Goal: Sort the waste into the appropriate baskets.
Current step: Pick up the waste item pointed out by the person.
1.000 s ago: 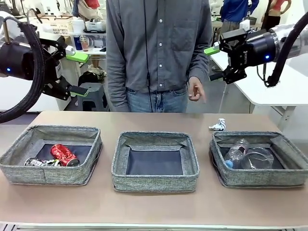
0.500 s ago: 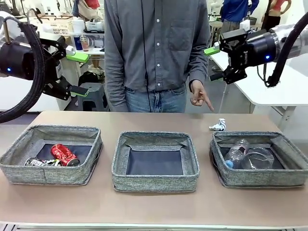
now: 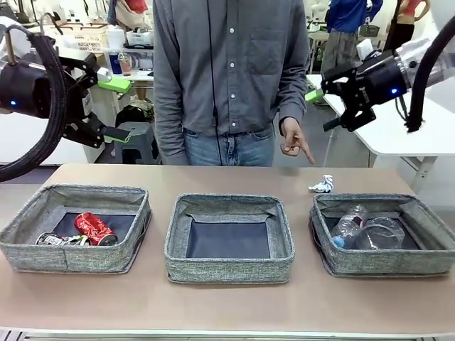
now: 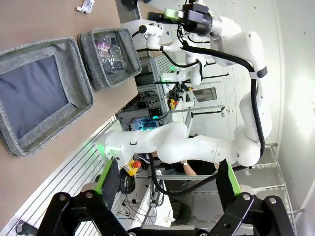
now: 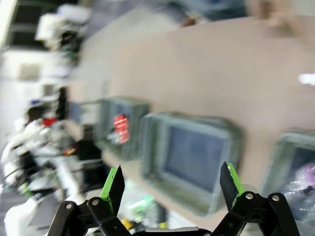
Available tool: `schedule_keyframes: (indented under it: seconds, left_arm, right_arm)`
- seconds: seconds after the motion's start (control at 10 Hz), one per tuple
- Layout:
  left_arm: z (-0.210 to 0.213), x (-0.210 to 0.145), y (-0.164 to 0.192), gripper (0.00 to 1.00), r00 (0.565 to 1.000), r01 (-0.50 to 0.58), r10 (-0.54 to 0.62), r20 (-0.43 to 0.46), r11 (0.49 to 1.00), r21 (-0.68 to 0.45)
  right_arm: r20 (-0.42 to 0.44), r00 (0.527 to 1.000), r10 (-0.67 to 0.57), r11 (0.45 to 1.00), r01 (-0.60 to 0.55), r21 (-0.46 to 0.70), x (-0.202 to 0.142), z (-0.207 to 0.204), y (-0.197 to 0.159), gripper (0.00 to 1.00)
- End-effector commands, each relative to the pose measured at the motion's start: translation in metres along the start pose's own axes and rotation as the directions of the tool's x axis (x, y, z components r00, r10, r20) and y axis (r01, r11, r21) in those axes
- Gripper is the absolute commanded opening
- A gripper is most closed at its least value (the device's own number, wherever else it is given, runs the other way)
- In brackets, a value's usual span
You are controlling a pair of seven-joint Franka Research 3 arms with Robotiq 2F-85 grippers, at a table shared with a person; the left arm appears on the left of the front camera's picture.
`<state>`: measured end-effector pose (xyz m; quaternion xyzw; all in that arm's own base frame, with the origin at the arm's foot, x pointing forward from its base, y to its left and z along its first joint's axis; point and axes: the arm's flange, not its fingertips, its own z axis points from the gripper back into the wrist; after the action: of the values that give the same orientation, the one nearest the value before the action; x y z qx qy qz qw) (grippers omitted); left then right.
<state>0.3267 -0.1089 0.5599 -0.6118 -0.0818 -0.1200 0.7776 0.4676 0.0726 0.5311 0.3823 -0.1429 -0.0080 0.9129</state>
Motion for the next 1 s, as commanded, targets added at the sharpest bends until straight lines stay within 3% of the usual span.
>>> schedule_keyframes:
  seconds: [0.0, 0.1, 0.2, 0.3, 0.4, 0.5, 0.6, 0.7, 0.9]
  left_arm:
    - [0.0, 0.0, -0.001, 1.0, 1.0, 0.025, -0.025, -0.001, 1.0, -0.01]
    - [0.0, 0.0, -0.001, 1.0, 1.0, 0.025, -0.025, -0.001, 1.0, -0.01]
    - [0.0, 0.0, -0.001, 1.0, 1.0, 0.025, -0.025, -0.001, 1.0, -0.01]
    - [0.0, 0.0, -0.001, 1.0, 1.0, 0.025, -0.025, -0.001, 1.0, -0.01]
    - [0.0, 0.0, -0.001, 1.0, 1.0, 0.025, -0.025, -0.001, 1.0, -0.01]
    - [0.0, 0.0, -0.001, 1.0, 1.0, 0.025, -0.025, -0.001, 1.0, -0.01]
    - [0.0, 0.0, -0.001, 1.0, 1.0, 0.025, -0.025, -0.001, 1.0, -0.01]
    - [0.0, 0.0, -0.001, 1.0, 1.0, 0.025, -0.025, -0.001, 1.0, -0.01]
    - [0.0, 0.0, -0.001, 1.0, 1.0, 0.025, -0.025, -0.001, 1.0, -0.01]
  right_arm:
    - [0.087, 0.977, -0.193, 0.755, 0.205, -0.623, 0.019, -0.005, -0.025, 1.0]
    - [0.092, 0.98, -0.175, 0.669, 0.187, -0.719, 0.023, -0.002, -0.039, 1.0]
    - [0.11, 0.981, -0.159, 0.633, 0.187, -0.751, 0.023, 0.002, -0.045, 1.0]
    - [0.16, 0.977, -0.143, 0.791, 0.21, -0.575, 0.017, 0.006, -0.032, 1.0]
    - [0.107, 0.994, -0.008, 0.897, 0.055, -0.439, 0.026, 0.002, -0.055, 1.0]
    - [0.107, 0.994, -0.008, 0.897, 0.055, -0.439, 0.026, 0.002, -0.055, 1.0]
    - [0.142, 0.989, -0.045, 0.838, 0.115, -0.534, 0.026, 0.006, -0.058, 1.0]
    - [0.005, 1.0, 0.018, 0.833, -0.012, -0.553, 0.022, -0.002, -0.049, 1.0]
    - [-0.097, 0.993, 0.061, 0.803, -0.106, -0.586, 0.053, -0.031, -0.062, 1.0]
